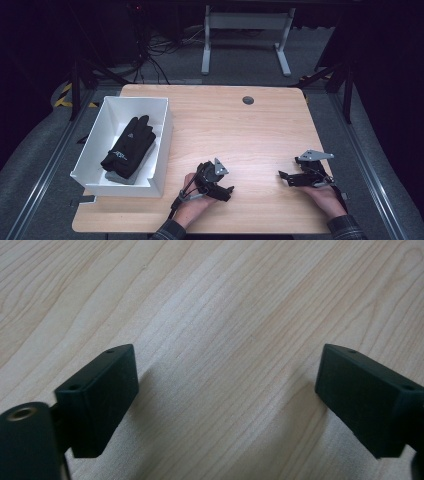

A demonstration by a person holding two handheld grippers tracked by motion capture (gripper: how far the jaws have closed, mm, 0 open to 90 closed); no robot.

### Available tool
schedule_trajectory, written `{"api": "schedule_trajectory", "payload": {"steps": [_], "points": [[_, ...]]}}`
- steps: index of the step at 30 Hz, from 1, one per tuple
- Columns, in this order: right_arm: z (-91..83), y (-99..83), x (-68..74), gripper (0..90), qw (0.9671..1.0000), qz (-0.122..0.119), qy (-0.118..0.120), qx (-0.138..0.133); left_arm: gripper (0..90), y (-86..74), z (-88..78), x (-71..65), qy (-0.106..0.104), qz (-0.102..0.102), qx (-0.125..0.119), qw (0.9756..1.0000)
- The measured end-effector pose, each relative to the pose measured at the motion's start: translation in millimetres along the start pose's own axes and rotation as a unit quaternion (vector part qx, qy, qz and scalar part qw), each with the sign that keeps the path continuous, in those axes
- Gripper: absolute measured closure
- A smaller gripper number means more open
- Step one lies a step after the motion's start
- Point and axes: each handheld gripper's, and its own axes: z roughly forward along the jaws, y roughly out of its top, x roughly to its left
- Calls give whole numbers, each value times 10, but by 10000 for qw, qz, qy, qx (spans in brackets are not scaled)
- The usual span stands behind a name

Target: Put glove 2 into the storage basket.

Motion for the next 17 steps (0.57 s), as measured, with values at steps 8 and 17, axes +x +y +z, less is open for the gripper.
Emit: {"api": "schedule_trajectory", "payload": {"steps": [8, 17], "points": [[-1, -1, 1, 108, 10000, -3, 1, -1, 13, -21, 39, -4, -123, 141, -98, 9998], [-3, -3, 3, 108, 10000, -6, 5, 0, 2, -11, 41, -9, -182, 175, -46, 9997]]}}
